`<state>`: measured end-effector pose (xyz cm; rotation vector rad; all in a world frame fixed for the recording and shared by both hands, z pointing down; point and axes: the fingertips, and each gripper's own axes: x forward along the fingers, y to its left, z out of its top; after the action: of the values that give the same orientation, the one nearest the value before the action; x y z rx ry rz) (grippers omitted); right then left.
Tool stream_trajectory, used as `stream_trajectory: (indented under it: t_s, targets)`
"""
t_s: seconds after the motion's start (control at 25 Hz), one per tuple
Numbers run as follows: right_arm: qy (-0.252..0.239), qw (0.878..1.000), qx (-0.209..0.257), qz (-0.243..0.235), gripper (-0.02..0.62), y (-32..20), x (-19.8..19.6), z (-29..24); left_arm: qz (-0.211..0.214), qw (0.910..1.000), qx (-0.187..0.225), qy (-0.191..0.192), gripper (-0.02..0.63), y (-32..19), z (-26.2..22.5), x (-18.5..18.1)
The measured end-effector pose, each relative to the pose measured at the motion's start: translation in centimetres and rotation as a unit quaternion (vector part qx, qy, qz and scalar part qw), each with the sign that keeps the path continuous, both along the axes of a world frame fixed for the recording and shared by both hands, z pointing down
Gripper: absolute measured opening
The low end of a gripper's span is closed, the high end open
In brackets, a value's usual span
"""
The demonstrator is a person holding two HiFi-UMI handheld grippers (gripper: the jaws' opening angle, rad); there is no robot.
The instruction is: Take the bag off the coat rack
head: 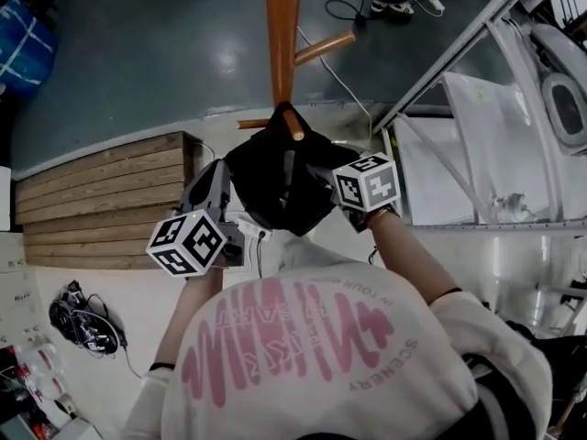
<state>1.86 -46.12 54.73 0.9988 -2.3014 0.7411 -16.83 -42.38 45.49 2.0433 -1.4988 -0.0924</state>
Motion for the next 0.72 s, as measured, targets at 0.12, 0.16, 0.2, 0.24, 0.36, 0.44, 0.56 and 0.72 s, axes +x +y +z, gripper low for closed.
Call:
stream_trajectory:
  t_s: [0.12, 0.16, 0.2, 0.24, 0.36, 0.44, 0.56, 0.72]
  targets:
    - [0.022, 0.999, 0.006, -0.024, 0.251, 0.0, -0.1, 0.4, -0.007, 1.0, -0.002, -0.005, 0.003, -0.1, 0.1, -0.5]
    - [0.029, 0.999, 0.005, -0.033, 0.243, 0.0, -0.1, 0.5, -0.008, 1.0, 0.0, -0.005, 0.003, -0.2, 0.1, -0.6]
    - [0.038, 0.998, 0.002, -0.041, 0.224, 0.0, -0.1, 0.6, -0.008, 1.0, 0.001, -0.004, 0.003, -0.2, 0.1, -0.7]
    - [0.048, 0.998, 0.0, -0.048, 0.201, 0.0, -0.1, 0.8, -0.007, 1.0, 0.002, -0.003, 0.003, -0.3, 0.1, -0.7]
    - [0.065, 0.996, -0.004, -0.056, 0.162, 0.0, 0.0, 1.1, 0.008, 0.9999, 0.01, -0.011, 0.005, -0.3, 0.1, -0.6]
    - [0.061, 0.996, -0.01, -0.057, 0.16, 0.0, -0.1, 1.1, 0.027, 0.999, 0.015, -0.032, 0.01, -0.4, 0.2, -0.4]
    - [0.055, 0.997, -0.013, -0.059, 0.161, 0.0, -0.1, 1.2, 0.061, 0.997, 0.01, -0.048, 0.137, -0.7, 0.9, 0.3]
    - [0.051, 0.997, -0.014, -0.058, 0.163, 0.2, -0.1, 1.3, 0.107, 0.9919, 0.013, -0.068, 0.268, -1.0, 1.7, 1.6]
